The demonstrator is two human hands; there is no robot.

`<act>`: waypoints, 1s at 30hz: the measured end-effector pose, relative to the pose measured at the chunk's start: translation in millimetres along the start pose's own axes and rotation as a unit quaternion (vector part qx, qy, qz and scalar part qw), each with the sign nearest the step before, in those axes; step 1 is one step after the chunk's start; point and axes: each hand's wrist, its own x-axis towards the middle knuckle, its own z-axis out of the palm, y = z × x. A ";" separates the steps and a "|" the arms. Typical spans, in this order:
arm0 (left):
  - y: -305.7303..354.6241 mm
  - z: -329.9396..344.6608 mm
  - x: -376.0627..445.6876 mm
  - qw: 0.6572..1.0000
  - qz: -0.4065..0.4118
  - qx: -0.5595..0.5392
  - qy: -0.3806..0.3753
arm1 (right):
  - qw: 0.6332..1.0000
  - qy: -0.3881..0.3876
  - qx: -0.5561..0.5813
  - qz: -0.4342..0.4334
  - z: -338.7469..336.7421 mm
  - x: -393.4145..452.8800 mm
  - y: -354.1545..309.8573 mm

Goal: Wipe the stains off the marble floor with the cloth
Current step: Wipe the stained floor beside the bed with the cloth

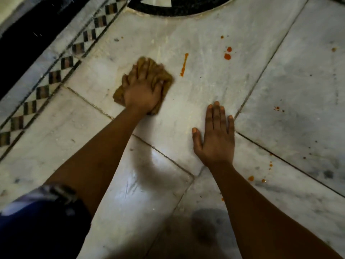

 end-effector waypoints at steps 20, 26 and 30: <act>-38.9 -23.3 76.4 0.989 -0.137 -0.051 -0.005 | 1.000 0.004 -0.004 0.002 0.5 0.6 -1.6; -37.8 -4.7 -22.3 0.994 0.113 0.002 -0.010 | 1.000 -0.014 -0.015 0.007 -4.0 1.0 -2.6; -71.4 -8.8 -0.5 1.000 0.023 -0.012 0.005 | 1.000 -0.010 -0.018 0.007 -1.2 1.2 -1.9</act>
